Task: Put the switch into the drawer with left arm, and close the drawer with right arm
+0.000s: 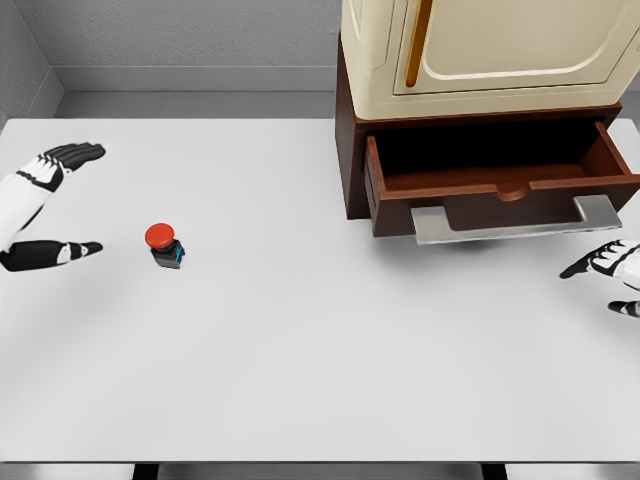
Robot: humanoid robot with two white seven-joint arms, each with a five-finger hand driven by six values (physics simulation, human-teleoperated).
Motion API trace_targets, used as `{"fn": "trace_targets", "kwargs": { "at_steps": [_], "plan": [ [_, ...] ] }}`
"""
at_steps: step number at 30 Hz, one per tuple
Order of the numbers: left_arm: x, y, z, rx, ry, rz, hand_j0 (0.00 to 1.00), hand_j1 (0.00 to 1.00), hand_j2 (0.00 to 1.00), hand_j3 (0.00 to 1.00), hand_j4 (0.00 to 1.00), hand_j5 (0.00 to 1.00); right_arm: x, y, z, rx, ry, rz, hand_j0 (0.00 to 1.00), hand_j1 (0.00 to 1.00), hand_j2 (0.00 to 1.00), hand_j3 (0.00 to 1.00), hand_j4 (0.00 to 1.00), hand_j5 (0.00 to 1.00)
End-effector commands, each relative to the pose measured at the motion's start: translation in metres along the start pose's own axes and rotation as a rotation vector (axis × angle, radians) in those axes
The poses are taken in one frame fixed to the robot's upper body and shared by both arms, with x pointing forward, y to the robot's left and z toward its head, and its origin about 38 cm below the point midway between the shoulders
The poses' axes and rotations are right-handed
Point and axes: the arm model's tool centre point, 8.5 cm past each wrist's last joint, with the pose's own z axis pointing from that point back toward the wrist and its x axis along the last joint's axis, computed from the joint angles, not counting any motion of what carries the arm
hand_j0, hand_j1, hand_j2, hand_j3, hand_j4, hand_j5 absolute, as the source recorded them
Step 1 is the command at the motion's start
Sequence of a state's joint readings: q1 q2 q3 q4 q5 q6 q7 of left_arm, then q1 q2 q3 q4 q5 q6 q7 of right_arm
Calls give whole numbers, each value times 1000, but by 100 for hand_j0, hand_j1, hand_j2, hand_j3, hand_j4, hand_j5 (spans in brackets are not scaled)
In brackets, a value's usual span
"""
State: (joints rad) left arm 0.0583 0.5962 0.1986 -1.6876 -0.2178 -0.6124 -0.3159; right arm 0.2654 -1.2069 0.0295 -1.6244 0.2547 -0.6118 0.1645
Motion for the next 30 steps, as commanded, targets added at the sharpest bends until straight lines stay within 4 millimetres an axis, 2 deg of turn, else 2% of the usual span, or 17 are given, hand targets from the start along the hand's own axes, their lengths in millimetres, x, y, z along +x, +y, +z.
{"fn": "trace_targets", "kwargs": {
  "at_steps": [1,5,7,8,10,14,16,18,21,23,27,30],
  "plan": [
    [-10,-4,5,-13,31,20,100,100,100,100,100,100,1,-1,0,-4,-2,-3,75,75,75,75,75,75],
    [-1,-13,0,-13,-7,66,100,100,100,100,100,100,1,-1,0,-4,-2,-3,75,75,75,75,75,75],
    [13,-22,-15,25,-95,223,100,100,100,100,100,100,0,-1,0,-2,-1,-3,75,75,75,75,75,75],
    [25,-18,-26,47,-155,259,100,100,100,100,100,100,0,-1,0,-2,-1,-3,74,74,74,74,74,74],
    [35,-20,-41,62,-220,350,100,100,100,100,100,100,0,-3,0,-15,-1,-4,72,72,72,72,72,72],
    [20,-36,-47,-32,-89,496,100,100,100,100,100,100,-2,-4,1,-43,7,-3,73,73,73,73,73,73],
    [7,-59,-46,-44,-33,633,100,100,100,100,100,100,-3,-3,1,-36,10,7,62,62,62,62,62,62],
    [-7,-70,-45,-71,53,695,100,100,100,100,100,100,-3,-4,2,-36,10,9,61,61,61,61,61,61],
    [-27,-79,-39,-77,120,679,100,100,100,100,100,100,-3,-4,2,-35,12,8,66,66,66,66,66,66],
    [-33,-86,-33,-104,108,574,100,100,100,100,100,100,-3,-4,2,-35,10,10,67,67,67,67,67,67],
    [-36,-99,-28,-111,83,508,100,100,100,100,100,100,-2,-9,3,-17,6,28,69,69,69,69,69,69],
    [-42,-102,-34,-119,99,485,99,99,99,99,99,99,-2,-9,3,-15,7,30,69,69,69,69,69,69]
  ]
}}
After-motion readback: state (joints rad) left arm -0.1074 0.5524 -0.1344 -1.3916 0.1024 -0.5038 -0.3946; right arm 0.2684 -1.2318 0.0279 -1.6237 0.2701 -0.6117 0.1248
